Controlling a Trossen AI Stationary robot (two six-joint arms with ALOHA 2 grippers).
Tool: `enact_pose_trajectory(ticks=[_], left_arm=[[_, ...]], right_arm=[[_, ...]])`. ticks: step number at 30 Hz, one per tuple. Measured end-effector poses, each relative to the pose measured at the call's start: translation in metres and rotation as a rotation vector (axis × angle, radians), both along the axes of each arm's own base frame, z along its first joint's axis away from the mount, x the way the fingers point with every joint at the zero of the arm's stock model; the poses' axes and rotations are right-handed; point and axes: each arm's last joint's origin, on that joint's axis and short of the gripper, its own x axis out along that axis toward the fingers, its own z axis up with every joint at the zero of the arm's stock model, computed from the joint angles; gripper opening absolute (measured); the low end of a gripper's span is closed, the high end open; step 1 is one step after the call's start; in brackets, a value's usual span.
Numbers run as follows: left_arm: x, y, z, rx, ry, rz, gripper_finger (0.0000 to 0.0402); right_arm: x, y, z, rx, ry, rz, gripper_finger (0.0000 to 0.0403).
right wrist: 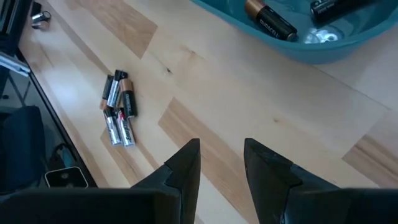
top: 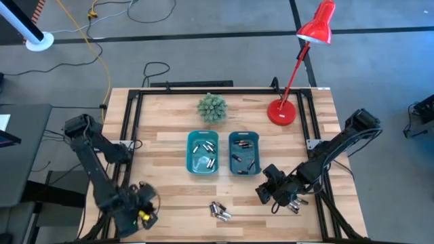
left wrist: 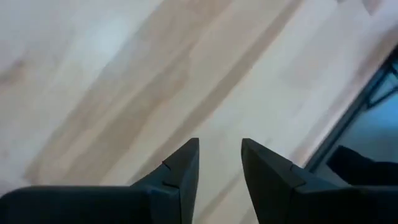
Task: Sort batteries
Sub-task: Put the black battery into the blue bin
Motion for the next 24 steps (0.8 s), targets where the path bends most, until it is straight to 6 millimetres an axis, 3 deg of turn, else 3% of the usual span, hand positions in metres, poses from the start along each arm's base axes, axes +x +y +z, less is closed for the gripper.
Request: enact_pose_trajectory(ticks=[5, 9, 17, 24], left_arm=[[-0.007, -0.036, -0.014, 0.028, 0.039, -0.05, 0.01], [-0.005, -0.051, -0.026, 0.137, 0.079, -0.118, 0.0094], [-0.002, -0.058, -0.04, 0.234, 0.117, -0.258, 0.0096], [-0.013, -0.063, -0.042, 0.255, 0.126, -0.335, 0.0096]], right_arm=[[0.0, 0.0, 0.0, -0.005, 0.0, 0.005, 0.014], [0.001, -0.002, 0.0, -0.012, 0.005, 0.002, 0.014], [0.005, -0.007, 0.0, -0.027, 0.003, -0.009, 0.014], [0.005, -0.007, 0.0, -0.032, -0.002, 0.0, 0.014]])
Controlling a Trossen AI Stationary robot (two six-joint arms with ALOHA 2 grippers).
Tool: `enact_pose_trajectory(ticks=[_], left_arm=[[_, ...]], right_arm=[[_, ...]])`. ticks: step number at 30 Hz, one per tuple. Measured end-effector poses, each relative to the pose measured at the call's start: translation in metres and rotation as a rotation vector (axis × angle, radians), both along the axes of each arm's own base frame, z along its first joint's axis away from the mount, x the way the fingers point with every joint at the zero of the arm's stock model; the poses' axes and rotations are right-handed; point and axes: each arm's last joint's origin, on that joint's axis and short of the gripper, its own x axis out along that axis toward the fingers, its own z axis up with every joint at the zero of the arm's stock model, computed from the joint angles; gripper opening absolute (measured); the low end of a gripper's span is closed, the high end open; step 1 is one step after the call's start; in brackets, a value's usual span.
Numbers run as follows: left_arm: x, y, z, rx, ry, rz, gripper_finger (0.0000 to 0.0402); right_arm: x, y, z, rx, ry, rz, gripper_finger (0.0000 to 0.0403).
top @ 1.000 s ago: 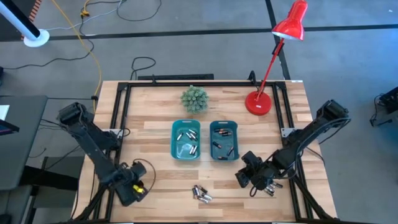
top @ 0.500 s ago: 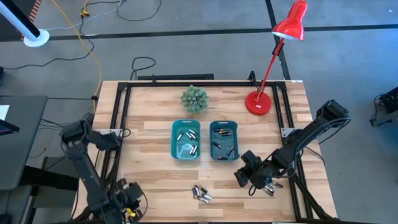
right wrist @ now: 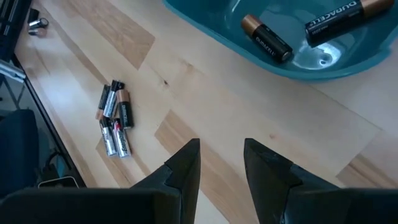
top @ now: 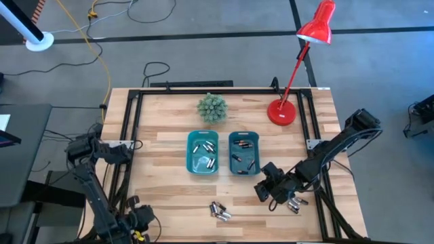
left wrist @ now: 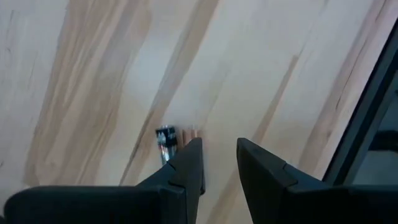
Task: Sort batteries
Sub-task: Put the black battery into the blue bin
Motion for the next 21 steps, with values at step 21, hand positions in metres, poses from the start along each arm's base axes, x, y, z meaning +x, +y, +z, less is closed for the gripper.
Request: enact_pose_trajectory(ticks=[21], left_arm=[[-0.021, -0.013, -0.005, -0.01, -0.057, -0.164, 0.0096]], right_arm=[[0.0, 0.0, 0.0, -0.051, 0.006, 0.054, 0.014]])
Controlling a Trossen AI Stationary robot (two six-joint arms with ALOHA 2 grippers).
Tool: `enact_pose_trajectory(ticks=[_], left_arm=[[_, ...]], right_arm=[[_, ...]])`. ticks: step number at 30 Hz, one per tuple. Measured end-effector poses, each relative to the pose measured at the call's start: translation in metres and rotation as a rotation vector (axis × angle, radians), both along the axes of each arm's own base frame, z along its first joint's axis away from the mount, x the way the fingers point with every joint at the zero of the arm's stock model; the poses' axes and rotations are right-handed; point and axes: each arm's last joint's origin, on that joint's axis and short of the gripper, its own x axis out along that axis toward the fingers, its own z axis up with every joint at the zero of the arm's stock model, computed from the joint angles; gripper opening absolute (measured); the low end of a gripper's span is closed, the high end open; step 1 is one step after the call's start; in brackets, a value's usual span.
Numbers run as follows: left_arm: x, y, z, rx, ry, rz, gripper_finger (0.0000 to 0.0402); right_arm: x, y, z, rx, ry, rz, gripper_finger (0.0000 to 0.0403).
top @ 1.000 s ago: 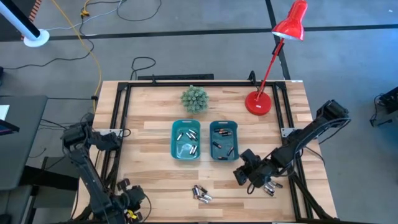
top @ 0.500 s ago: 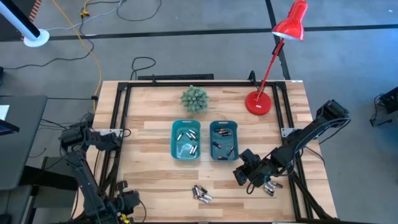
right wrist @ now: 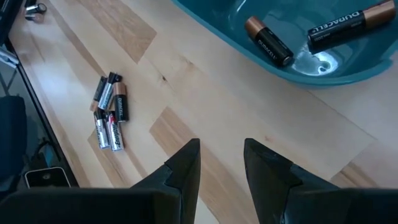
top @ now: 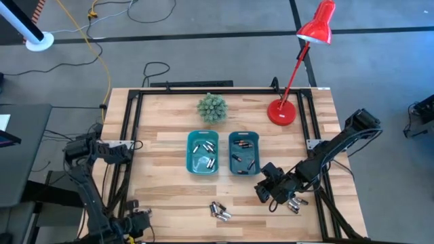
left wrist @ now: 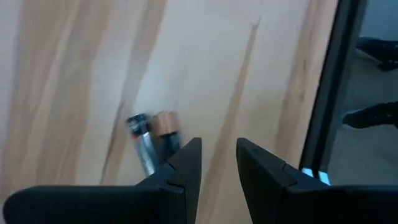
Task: Sort batteries
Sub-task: Put the black battery into the blue bin
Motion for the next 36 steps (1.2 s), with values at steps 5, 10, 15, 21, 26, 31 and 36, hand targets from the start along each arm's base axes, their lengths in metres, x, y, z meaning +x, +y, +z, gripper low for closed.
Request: enact_pose_trajectory(ticks=[5, 10, 15, 21, 26, 31, 36], left_arm=[[0.003, 0.006, -0.011, -0.006, 0.001, 0.058, 0.0096], [0.001, 0.012, -0.019, 0.012, 0.004, 0.076, 0.0096], [0.001, 0.012, -0.023, 0.003, -0.001, 0.056, 0.0096], [0.0, 0.016, -0.032, -0.01, 0.001, 0.081, 0.0096], [0.003, 0.015, -0.031, -0.03, -0.003, 0.094, 0.0096], [0.004, 0.013, -0.027, -0.028, -0.004, 0.082, 0.0096], [0.005, 0.013, -0.024, -0.03, -0.003, 0.114, 0.0096]], right_arm=[[0.0, 0.0, 0.0, 0.0, 0.001, 0.0, 0.014], [0.0, 0.0, 0.0, 0.001, 0.0, -0.001, 0.014], [0.0, 0.0, 0.0, 0.006, -0.004, -0.003, 0.014], [0.0, 0.0, 0.0, 0.008, -0.005, -0.005, 0.014], [0.0, 0.0, 0.0, 0.011, -0.005, -0.009, 0.014], [0.001, -0.001, 0.0, 0.011, -0.004, -0.014, 0.014], [0.003, -0.004, 0.0, 0.006, -0.004, -0.023, 0.014]])
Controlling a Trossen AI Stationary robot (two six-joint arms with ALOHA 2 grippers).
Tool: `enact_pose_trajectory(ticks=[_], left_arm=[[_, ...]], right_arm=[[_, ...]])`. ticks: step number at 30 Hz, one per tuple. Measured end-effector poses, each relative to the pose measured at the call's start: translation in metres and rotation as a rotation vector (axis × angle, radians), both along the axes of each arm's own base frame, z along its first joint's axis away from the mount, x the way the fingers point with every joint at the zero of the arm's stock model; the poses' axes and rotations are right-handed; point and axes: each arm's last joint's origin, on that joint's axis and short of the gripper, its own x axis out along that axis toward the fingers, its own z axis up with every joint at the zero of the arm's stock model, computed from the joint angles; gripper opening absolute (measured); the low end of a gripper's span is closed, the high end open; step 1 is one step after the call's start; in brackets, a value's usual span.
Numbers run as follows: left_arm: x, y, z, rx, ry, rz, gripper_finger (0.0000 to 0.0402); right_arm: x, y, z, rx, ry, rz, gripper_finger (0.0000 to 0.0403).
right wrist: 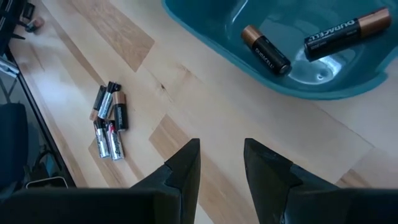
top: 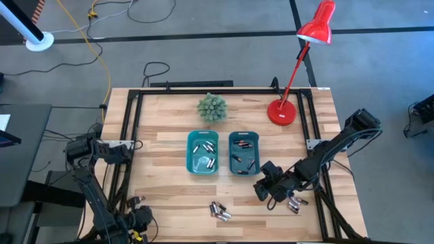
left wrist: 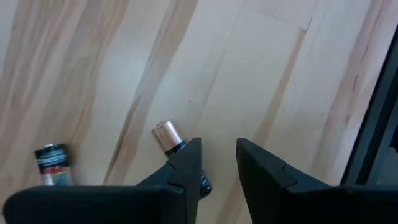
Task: Sort batteries
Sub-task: Put the black battery into the blue bin
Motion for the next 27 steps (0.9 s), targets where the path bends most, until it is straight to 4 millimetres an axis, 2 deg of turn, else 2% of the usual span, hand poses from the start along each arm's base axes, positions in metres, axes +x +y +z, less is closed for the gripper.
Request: enact_pose_trajectory(ticks=[12, 19, 23, 27], left_arm=[[-0.001, 0.007, -0.003, 0.009, 0.014, 0.122, 0.0096], [0.001, 0.012, -0.021, -0.094, 0.051, 0.15, 0.0096], [0.002, 0.017, -0.025, -0.084, 0.079, 0.191, 0.0096], [0.005, 0.02, -0.026, -0.058, 0.101, 0.157, 0.0081]], right_arm=[[0.002, -0.003, 0.0, -0.007, 0.001, -0.004, 0.014], [0.002, -0.003, 0.0, -0.007, 0.001, -0.004, 0.014], [0.002, -0.003, 0.0, -0.007, 0.0, -0.004, 0.014], [0.002, -0.003, 0.0, -0.008, 0.001, -0.004, 0.014]])
